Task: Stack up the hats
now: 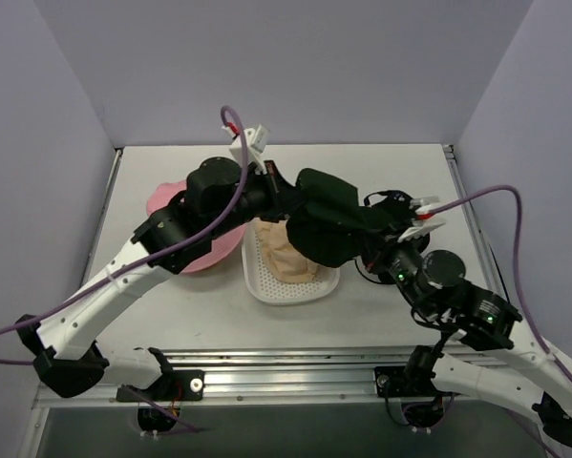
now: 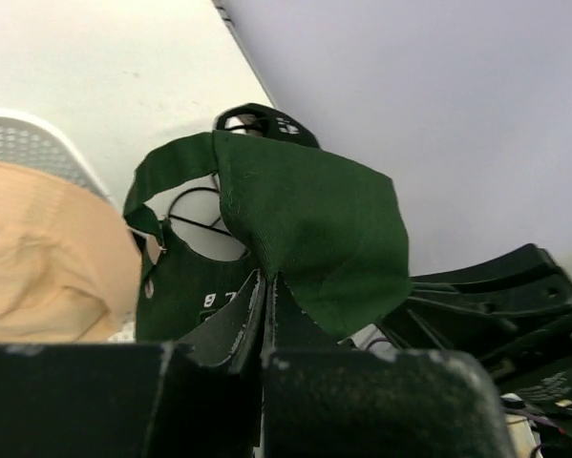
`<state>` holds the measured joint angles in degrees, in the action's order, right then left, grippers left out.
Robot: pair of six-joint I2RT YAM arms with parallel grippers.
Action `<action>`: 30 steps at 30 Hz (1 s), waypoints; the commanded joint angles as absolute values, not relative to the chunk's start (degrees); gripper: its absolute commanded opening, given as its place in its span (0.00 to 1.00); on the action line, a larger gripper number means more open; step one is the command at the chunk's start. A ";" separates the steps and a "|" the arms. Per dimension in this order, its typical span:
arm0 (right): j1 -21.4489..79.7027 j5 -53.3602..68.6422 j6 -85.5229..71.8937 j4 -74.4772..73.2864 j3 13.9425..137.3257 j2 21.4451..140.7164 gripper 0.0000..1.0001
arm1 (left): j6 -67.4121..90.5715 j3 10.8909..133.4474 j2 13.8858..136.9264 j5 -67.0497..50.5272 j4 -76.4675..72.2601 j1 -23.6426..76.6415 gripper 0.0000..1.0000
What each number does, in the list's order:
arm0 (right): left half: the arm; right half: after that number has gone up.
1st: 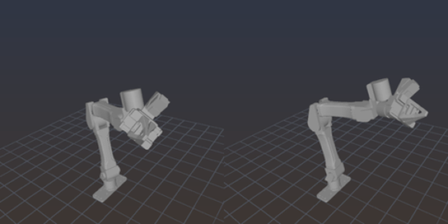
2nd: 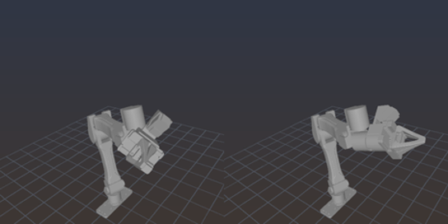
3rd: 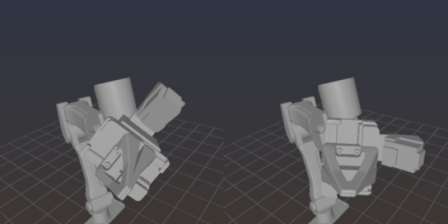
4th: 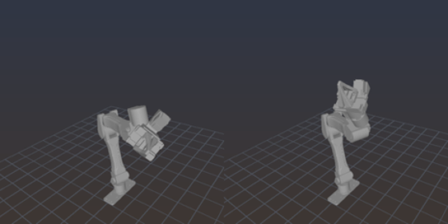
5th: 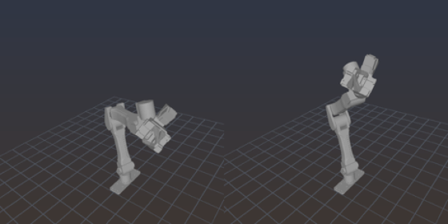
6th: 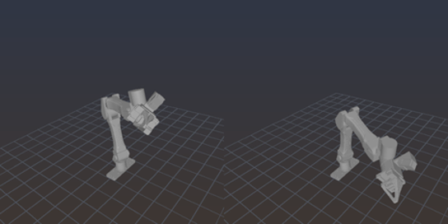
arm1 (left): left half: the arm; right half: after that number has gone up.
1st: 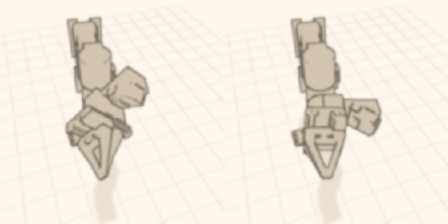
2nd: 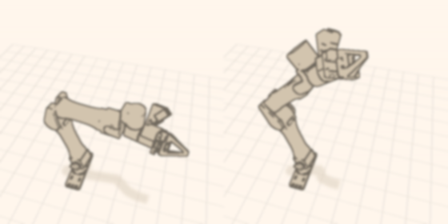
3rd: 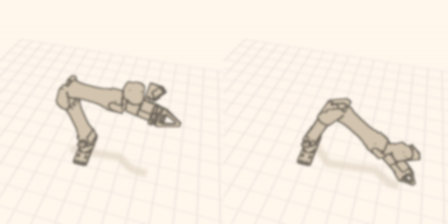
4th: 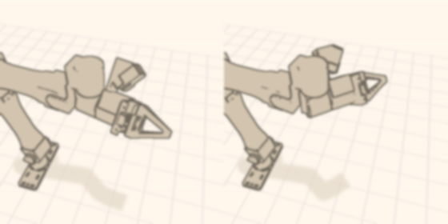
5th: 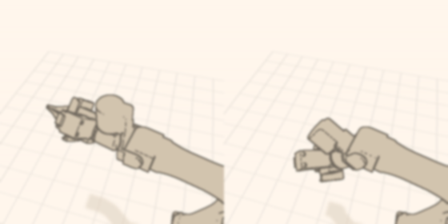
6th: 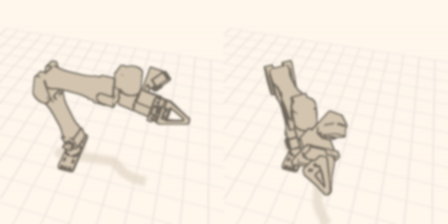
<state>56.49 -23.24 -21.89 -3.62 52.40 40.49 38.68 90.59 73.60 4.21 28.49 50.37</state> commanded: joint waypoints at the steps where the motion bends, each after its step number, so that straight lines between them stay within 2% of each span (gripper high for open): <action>1: 56.43 -35.84 -27.77 -23.08 58.78 36.14 0.00 | 36.92 97.89 78.91 7.82 25.31 52.46 0.02; 7: 56.60 -51.04 -38.92 -41.44 65.91 36.03 0.00 | 35.95 113.44 91.91 7.74 30.14 54.14 0.02; 11: 57.22 -60.36 -41.75 -45.70 69.60 38.58 0.00 | 34.89 124.17 101.50 7.73 34.97 54.40 0.02; 17: 57.57 -66.88 -42.45 -49.48 74.53 46.49 0.00 | 34.02 134.72 110.65 9.31 40.60 54.40 0.02; 25: 56.17 -70.93 -36.31 -46.50 78.40 51.49 0.00 | 34.28 134.03 112.50 10.81 37.71 54.14 0.02; 27: 55.03 -69.79 -30.08 -41.26 77.96 52.38 0.00 | 34.63 132.46 112.06 11.77 36.22 54.14 0.03; 30: 46.79 -61.91 -21.23 -33.35 77.52 53.61 0.00 | 35.15 127.56 109.87 13.88 32.45 53.79 0.02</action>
